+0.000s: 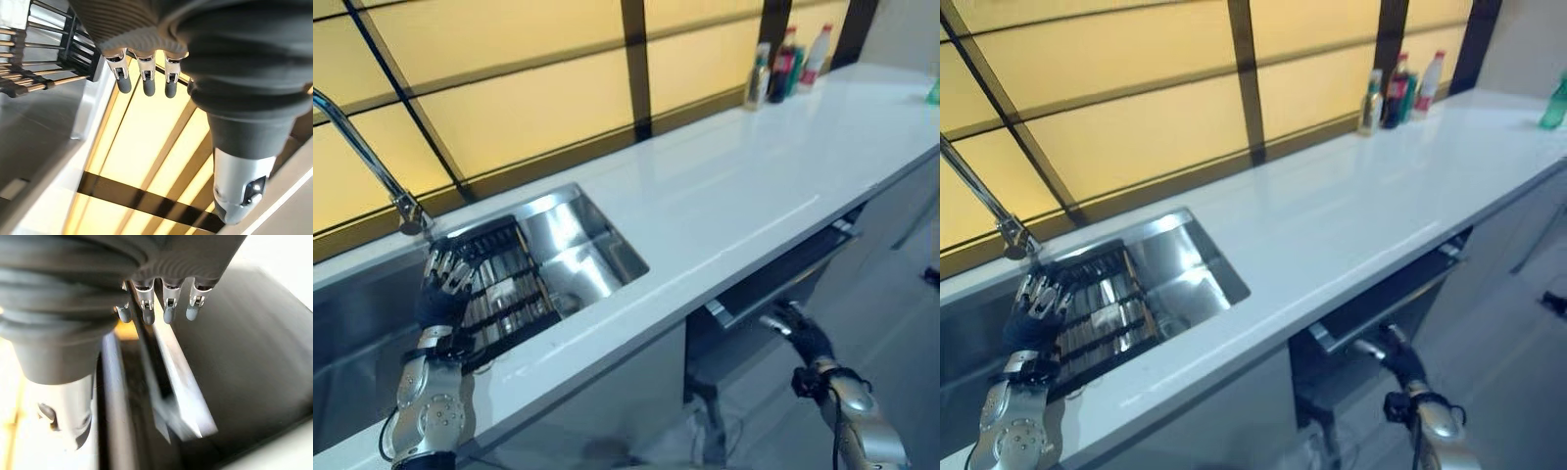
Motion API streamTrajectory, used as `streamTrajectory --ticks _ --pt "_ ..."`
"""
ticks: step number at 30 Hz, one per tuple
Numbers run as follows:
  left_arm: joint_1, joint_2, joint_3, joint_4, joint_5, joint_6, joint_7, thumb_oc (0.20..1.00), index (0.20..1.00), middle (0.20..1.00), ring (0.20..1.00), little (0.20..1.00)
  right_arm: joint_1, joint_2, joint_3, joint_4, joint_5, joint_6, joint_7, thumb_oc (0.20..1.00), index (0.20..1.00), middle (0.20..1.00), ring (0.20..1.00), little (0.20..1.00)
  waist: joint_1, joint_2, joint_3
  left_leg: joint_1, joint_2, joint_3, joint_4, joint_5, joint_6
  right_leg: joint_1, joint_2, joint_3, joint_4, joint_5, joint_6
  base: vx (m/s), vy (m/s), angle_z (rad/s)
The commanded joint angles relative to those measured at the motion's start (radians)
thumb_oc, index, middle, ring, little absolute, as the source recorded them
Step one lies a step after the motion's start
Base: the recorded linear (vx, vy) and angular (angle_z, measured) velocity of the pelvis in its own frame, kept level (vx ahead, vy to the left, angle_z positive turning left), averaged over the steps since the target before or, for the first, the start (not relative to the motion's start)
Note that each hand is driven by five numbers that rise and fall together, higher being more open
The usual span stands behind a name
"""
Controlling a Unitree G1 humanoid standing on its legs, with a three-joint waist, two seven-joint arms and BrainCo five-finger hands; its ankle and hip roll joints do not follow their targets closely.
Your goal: Pick up plates and place into dishwasher.
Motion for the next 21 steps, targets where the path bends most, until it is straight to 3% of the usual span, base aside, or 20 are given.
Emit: streamTrajectory --ticks 1,5,8,10,15,21 --pt "0.009 0.090 0.061 -0.008 0.012 -0.055 -0.034 1.000 1.000 1.000 1.000 1.000 -0.012 -0.005 -0.057 0.040 0.089 0.054 -0.164 1.000 1.000 1.000 1.000 1.000 -0.025 -0.040 0.003 -0.069 -0.064 0.017 -0.017 0.013 0.051 0.136 -0.019 0.027 -0.152 -0.026 0.038 -0.05 -0.001 -0.13" --pt "-0.010 0.114 0.068 -0.020 0.005 -0.030 -0.014 1.000 1.000 1.000 1.000 1.000 -0.015 -0.012 -0.138 0.086 0.190 0.047 -0.348 1.000 1.000 1.000 1.000 1.000 -0.027 -0.049 0.005 -0.066 -0.064 0.019 -0.015 0.009 0.052 0.142 -0.011 0.036 -0.161 -0.019 0.044 -0.02 -0.017 -0.10" --pt "-0.027 0.126 0.055 -0.030 0.000 -0.015 0.009 1.000 1.000 1.000 1.000 1.000 -0.050 -0.021 -0.180 0.026 0.157 -0.055 -0.531 1.000 1.000 1.000 1.000 1.000 -0.022 -0.050 0.002 -0.069 -0.068 0.010 -0.007 0.004 0.056 0.142 -0.005 0.044 -0.164 -0.014 0.048 0.00 0.009 -0.05" --pt "-0.040 0.124 0.029 -0.043 -0.006 -0.011 0.038 1.000 1.000 1.000 1.000 1.000 -0.097 -0.032 -0.183 -0.054 0.092 -0.115 -0.587 1.000 1.000 1.000 1.000 1.000 -0.017 -0.046 0.001 -0.070 -0.071 0.005 -0.003 0.001 0.059 0.141 -0.003 0.048 -0.165 -0.012 0.049 0.00 0.049 -0.12" --pt "-0.091 0.099 -0.083 -0.056 0.027 -0.051 0.105 1.000 1.000 1.000 1.000 1.000 -0.265 -0.099 -0.057 -0.234 -0.100 -0.256 -0.512 1.000 1.000 1.000 1.000 1.000 0.017 -0.045 0.002 -0.089 -0.077 -0.010 0.018 -0.003 0.062 0.135 -0.009 0.038 -0.161 -0.013 0.048 -0.02 0.070 -0.13" --pt "-0.174 0.081 -0.199 -0.056 0.085 -0.083 0.148 1.000 1.000 1.000 1.000 1.000 -0.405 -0.194 0.069 -0.329 -0.120 -0.394 -0.232 1.000 1.000 1.000 1.000 1.000 0.068 -0.072 0.003 -0.107 -0.072 -0.028 0.043 -0.005 0.055 0.154 -0.026 -0.020 -0.160 -0.021 0.045 -0.01 0.011 0.16"
